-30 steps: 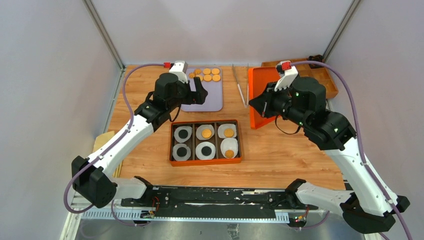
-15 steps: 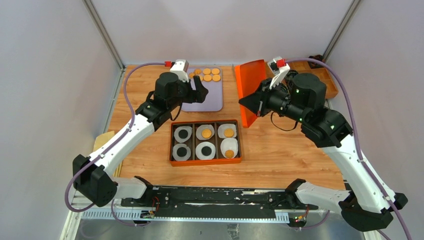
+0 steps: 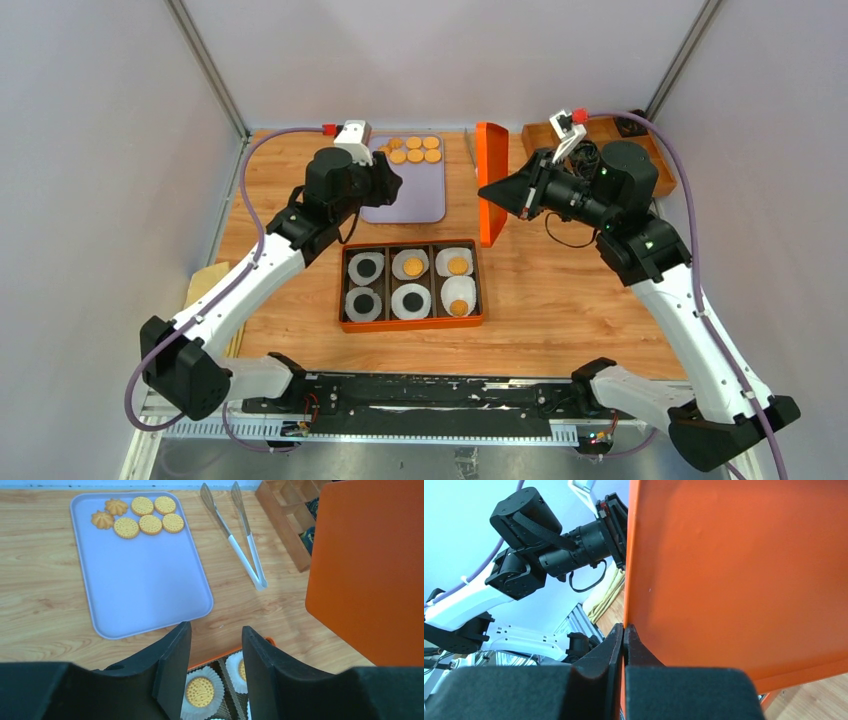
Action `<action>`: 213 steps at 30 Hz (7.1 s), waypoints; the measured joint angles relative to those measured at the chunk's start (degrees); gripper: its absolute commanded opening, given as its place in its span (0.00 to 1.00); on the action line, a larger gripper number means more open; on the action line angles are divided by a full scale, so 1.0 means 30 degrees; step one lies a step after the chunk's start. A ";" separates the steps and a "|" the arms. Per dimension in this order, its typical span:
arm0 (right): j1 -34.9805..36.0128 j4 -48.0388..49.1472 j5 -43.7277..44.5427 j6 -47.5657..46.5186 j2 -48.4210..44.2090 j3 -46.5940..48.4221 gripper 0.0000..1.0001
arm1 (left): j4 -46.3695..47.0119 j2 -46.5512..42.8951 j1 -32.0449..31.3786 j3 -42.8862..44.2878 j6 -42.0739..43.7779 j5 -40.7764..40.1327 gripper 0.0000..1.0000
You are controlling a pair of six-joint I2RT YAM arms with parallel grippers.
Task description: Pack the cookies
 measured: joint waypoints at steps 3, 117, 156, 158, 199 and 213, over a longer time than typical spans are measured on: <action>-0.0007 -0.0714 0.0444 -0.0284 0.0058 0.0197 0.00 | 0.0007 -0.0138 0.0000 -0.0051 -0.0015 -0.0153 0.48; 0.9792 -0.1078 1.7172 -1.3340 0.1195 -0.4109 0.93 | -1.4171 1.1096 0.2834 1.5322 -0.4881 0.6725 0.00; 1.3325 0.6870 2.4764 -1.5810 0.9515 -0.3934 0.00 | -1.5846 1.0870 0.3577 1.6342 -0.5938 0.5574 0.20; 1.3318 0.6637 2.4691 -1.5686 0.9391 -0.3920 0.00 | -1.5875 1.0870 0.3541 1.6393 -0.5858 0.5552 0.34; -0.5741 0.8327 -0.2302 0.5683 0.1195 -0.5202 0.00 | -0.5275 -0.1741 -0.0342 0.5814 0.2055 -0.6426 0.84; -1.0178 2.1624 -0.7563 1.6772 0.7380 -0.8444 0.00 | -0.6951 0.1749 -0.2834 0.8065 0.4561 -1.3930 0.89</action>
